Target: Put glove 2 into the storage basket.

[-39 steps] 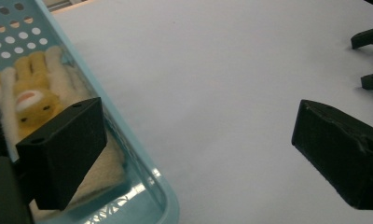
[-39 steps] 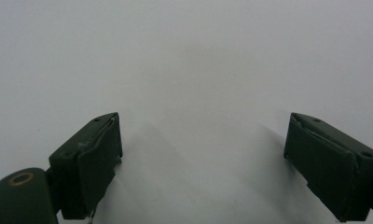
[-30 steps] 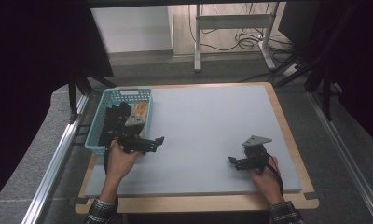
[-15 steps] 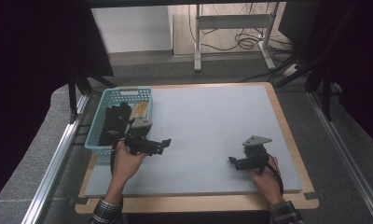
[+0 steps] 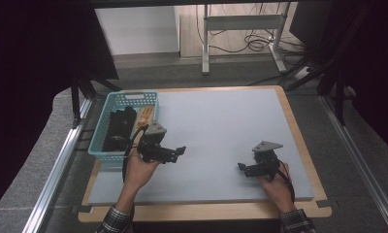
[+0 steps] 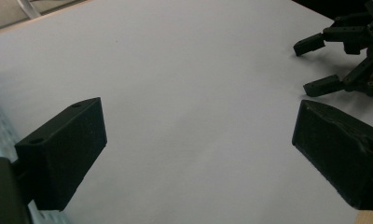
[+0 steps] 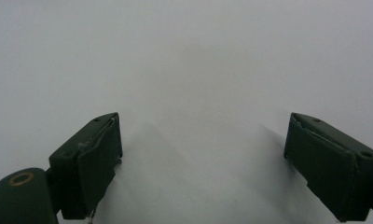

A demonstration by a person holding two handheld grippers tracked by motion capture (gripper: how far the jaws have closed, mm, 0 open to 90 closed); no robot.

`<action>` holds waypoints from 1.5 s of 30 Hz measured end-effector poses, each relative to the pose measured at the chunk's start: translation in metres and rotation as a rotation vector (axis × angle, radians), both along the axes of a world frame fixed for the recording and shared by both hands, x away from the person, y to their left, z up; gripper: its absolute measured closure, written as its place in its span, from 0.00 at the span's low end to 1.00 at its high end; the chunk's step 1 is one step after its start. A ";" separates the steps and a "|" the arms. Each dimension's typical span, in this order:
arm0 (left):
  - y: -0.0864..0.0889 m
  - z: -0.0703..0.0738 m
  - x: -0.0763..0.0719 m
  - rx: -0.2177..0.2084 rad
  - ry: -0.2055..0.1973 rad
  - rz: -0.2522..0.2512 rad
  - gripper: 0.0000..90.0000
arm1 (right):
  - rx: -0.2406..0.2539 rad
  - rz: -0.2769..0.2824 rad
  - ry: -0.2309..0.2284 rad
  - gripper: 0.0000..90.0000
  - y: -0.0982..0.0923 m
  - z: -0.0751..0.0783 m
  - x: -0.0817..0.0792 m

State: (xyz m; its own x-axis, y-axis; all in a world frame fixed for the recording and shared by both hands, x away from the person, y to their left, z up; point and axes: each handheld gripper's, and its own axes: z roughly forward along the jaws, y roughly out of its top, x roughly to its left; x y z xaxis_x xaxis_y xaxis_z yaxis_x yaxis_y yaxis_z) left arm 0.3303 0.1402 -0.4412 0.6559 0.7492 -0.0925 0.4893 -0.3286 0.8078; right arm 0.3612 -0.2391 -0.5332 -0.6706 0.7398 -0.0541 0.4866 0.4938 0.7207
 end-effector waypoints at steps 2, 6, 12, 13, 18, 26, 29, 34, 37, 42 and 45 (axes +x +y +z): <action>-0.003 -0.001 0.000 -0.005 0.002 -0.006 0.03 | 0.000 0.000 0.000 0.12 0.000 0.000 0.000; -0.007 -0.002 0.000 -0.014 0.003 -0.017 0.03 | 0.001 0.000 0.001 0.12 0.000 0.000 0.000; -0.014 -0.004 0.000 -0.021 0.002 -0.035 0.03 | 0.001 0.001 0.001 0.12 0.000 0.000 0.000; -0.015 -0.004 0.000 -0.024 0.003 -0.036 0.03 | 0.001 0.001 0.001 0.12 0.000 0.000 0.000; -0.020 -0.007 0.000 -0.021 0.001 -0.048 0.03 | 0.001 0.000 0.000 0.12 0.000 0.000 0.000; -0.030 -0.013 -0.002 -0.016 -0.001 -0.070 0.03 | 0.000 0.001 0.000 0.12 0.000 0.000 0.000; -0.035 -0.016 -0.002 -0.010 0.000 -0.081 0.03 | -0.001 0.003 0.000 0.12 0.000 0.000 0.000; -0.045 -0.021 -0.002 -0.001 0.004 -0.102 0.03 | 0.001 0.000 0.000 0.12 0.000 0.000 0.000; -0.050 -0.025 -0.002 -0.001 0.005 -0.113 0.03 | 0.001 0.001 0.001 0.12 0.000 0.000 0.000; -0.057 -0.029 -0.003 0.004 0.008 -0.126 0.02 | 0.000 0.001 0.001 0.12 0.000 0.000 0.000; -0.060 -0.032 -0.003 0.003 0.013 -0.136 0.02 | 0.001 0.000 0.000 0.12 0.000 0.000 0.000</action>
